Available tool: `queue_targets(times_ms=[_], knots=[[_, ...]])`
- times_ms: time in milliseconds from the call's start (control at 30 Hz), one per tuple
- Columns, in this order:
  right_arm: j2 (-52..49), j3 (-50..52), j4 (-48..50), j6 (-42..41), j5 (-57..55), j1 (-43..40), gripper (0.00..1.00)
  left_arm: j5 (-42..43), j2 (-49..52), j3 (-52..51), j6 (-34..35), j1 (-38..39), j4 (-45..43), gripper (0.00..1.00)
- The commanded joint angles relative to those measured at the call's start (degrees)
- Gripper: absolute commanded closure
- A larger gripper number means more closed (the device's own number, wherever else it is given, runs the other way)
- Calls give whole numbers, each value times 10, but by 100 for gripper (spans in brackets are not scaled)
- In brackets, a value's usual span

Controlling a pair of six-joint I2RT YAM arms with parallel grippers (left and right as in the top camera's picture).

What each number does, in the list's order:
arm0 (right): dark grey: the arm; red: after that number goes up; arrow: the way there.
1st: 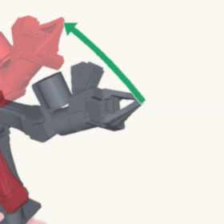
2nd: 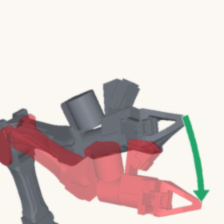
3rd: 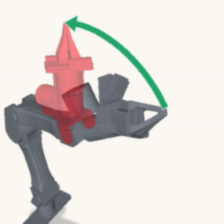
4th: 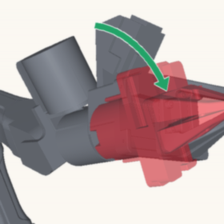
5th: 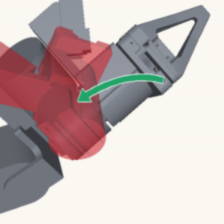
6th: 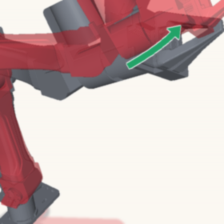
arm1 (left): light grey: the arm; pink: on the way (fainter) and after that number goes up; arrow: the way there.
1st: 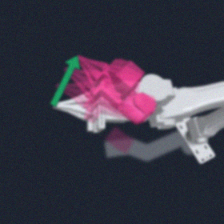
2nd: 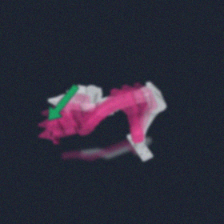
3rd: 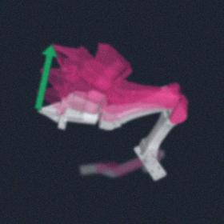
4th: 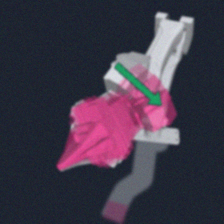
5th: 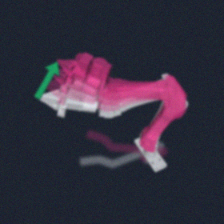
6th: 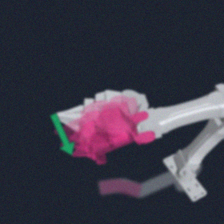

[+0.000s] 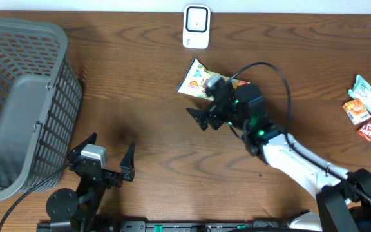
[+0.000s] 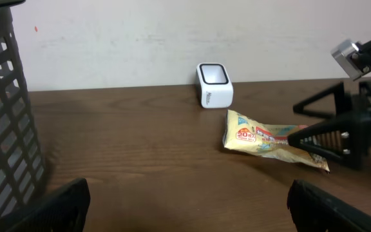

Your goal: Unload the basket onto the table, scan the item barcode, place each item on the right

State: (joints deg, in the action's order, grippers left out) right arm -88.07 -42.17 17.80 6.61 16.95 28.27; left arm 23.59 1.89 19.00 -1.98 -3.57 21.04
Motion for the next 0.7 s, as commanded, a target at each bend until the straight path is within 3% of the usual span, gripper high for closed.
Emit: queue_targets(times_ms=[0,200,667], knots=[[3,-16,1,140,-207,29,1,-3,-1,3,-8,2,-1,2],[-40,-16,-7,229,-292,20,1,-3,-1,3,-8,2,-1,2],[-158,-19,27,239,-254,14,2,-3,-1,3,-8,2,-1,2]])
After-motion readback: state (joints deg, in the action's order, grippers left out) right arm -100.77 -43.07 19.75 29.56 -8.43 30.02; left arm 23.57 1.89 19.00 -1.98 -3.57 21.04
